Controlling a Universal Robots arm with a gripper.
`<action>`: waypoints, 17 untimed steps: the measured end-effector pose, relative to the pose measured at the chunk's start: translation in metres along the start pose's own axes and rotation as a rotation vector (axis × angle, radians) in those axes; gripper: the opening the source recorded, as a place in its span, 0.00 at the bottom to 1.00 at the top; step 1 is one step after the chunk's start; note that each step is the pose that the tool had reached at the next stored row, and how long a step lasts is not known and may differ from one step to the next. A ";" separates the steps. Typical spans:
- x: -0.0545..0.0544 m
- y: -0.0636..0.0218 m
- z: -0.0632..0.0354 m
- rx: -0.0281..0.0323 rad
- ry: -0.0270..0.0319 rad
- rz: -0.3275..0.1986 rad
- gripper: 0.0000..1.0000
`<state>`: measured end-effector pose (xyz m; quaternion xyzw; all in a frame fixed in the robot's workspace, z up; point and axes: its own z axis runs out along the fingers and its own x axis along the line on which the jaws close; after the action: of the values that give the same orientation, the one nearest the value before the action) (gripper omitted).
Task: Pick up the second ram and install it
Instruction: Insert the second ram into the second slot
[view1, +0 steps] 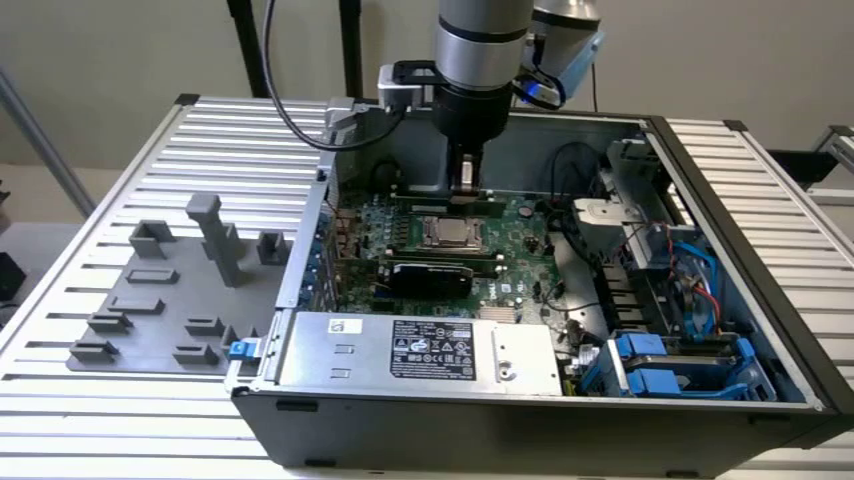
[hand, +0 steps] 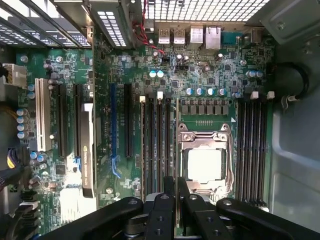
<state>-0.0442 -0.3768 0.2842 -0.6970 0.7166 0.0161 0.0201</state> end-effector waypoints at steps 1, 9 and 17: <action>0.000 0.0000 0.0018 0.0000 0.0000 0.000 0.00; 0.001 0.0003 0.0163 0.0000 0.0000 0.000 0.00; 0.002 0.0004 0.0308 0.0000 0.0001 0.000 0.00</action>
<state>-0.0444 -0.3768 0.2534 -0.6970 0.7166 0.0161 0.0201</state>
